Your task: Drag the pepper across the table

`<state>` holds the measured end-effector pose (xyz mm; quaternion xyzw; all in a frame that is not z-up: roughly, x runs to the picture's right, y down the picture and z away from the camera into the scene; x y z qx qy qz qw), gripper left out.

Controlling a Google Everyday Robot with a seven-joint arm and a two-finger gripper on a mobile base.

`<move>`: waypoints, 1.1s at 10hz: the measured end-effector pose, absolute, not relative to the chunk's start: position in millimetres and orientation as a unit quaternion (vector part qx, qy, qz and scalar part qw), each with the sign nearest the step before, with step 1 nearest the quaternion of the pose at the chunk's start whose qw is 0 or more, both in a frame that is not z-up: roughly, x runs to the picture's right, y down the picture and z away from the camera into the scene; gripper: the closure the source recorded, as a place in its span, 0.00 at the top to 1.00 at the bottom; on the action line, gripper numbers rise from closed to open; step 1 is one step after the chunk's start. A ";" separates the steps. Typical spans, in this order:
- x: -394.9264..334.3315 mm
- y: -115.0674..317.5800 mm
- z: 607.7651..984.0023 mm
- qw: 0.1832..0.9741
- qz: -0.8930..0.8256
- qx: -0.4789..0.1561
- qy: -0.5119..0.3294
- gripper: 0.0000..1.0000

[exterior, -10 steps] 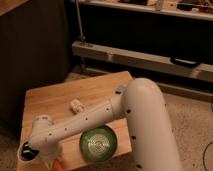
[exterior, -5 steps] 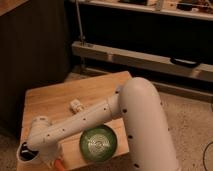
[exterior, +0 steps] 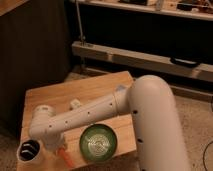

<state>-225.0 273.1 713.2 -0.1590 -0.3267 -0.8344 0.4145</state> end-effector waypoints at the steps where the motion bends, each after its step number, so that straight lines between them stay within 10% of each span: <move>1: -227.0 266.7 712.0 0.415 -0.835 -0.155 -0.327 0.04; 11: -241.8 271.2 740.4 0.445 -0.821 -0.069 -0.352 0.04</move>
